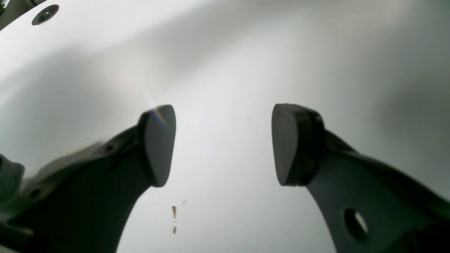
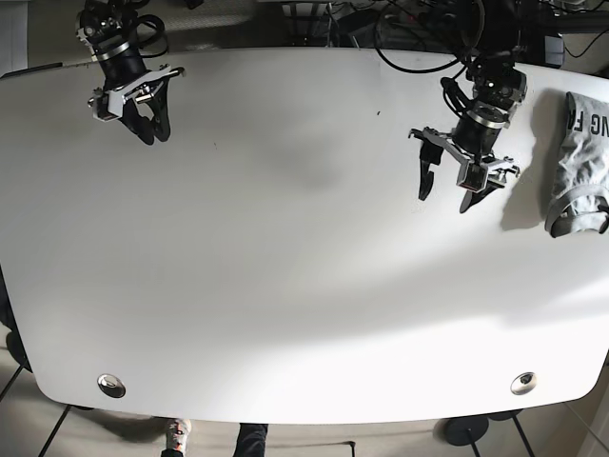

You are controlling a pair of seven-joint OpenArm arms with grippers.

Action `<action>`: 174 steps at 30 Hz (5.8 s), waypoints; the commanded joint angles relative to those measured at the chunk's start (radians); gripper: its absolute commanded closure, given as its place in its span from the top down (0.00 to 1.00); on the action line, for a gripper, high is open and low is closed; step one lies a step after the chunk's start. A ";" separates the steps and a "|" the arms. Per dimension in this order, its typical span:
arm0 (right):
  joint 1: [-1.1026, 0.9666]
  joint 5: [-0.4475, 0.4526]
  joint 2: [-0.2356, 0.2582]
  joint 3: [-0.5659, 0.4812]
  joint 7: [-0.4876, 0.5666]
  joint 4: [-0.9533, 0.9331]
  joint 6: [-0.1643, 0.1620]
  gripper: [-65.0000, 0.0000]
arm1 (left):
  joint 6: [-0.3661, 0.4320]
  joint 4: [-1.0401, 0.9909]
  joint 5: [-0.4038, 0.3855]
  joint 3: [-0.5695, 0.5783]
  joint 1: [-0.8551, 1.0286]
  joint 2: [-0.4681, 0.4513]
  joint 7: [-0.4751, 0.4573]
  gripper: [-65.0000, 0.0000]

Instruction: Fold the T-shirt properly

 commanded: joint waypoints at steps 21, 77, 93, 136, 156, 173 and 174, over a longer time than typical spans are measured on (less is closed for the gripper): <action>-0.479 0.015 -0.039 -0.002 0.219 -0.077 -0.031 0.24 | 0.273 0.052 -0.019 0.271 0.881 0.019 -0.356 0.60; 1.012 -0.155 0.054 -0.005 -0.384 -0.893 -0.031 0.07 | 0.353 -0.014 -0.018 0.266 0.100 0.070 -0.232 0.60; 0.283 -0.146 -0.199 -0.005 -0.696 0.297 0.028 0.04 | 0.353 -0.049 -0.019 0.271 0.031 0.076 -0.232 0.60; 0.325 -0.149 -0.161 0.234 -0.696 0.389 0.028 0.04 | 0.348 -0.578 -0.304 0.536 -0.739 0.050 0.235 0.61; 0.297 -0.146 -0.141 0.265 -0.781 0.385 0.028 0.88 | 0.348 -0.319 -0.301 0.412 -0.501 -0.077 0.242 0.61; 0.860 -0.146 0.025 0.208 -0.783 -0.336 0.028 1.00 | 0.350 -0.285 -0.303 0.412 -0.455 -0.079 0.242 0.60; 0.882 -0.146 0.027 0.211 -0.781 -0.382 0.028 1.00 | 0.350 -0.285 -0.303 0.412 -0.451 -0.079 0.242 0.60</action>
